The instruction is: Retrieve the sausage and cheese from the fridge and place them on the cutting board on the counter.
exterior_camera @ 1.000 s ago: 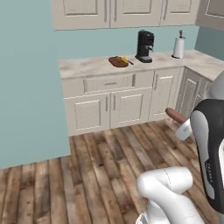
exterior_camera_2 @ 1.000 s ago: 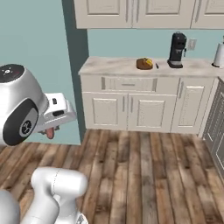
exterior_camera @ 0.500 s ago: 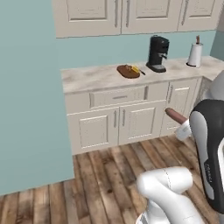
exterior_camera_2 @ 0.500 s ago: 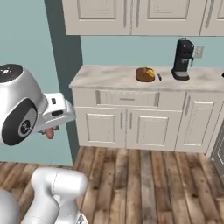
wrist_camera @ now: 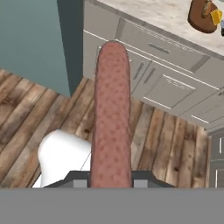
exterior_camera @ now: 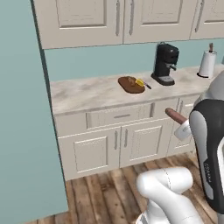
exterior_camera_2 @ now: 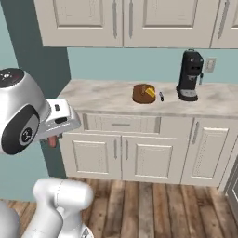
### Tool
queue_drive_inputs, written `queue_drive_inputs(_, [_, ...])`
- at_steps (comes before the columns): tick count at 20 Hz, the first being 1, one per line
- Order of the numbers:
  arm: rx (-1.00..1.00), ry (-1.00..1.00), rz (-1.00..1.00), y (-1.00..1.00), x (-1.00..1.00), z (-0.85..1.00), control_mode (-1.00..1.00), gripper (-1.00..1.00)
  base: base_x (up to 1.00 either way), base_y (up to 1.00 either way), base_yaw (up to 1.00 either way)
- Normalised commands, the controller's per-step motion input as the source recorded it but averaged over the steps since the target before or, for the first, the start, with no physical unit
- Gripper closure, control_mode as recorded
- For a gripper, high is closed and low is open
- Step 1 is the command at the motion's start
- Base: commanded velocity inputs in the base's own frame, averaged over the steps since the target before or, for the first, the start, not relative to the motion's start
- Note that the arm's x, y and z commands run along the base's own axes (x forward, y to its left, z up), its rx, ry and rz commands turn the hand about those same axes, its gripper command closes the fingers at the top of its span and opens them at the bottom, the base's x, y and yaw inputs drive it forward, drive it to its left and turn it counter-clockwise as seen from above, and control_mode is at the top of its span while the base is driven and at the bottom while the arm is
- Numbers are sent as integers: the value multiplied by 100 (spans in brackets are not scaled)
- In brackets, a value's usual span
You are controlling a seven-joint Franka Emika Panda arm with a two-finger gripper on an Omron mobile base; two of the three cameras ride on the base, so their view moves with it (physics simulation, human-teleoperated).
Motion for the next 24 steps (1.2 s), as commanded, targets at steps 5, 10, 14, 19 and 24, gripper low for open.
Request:
queue_drive_inputs(5, [0,0,0,0,0,0,100,100,88,0,0])
queue_drive_inputs(10, [0,0,0,0,0,0,100,100,93,-2,0])
queue_drive_inputs(14, [0,0,0,0,0,0,100,100,100,-12,0])
queue_drive_inputs(19, [0,0,0,0,0,0,100,100,98,-10,0])
queue_drive_inputs(24, [0,0,0,0,0,0,100,100,86,-26,0])
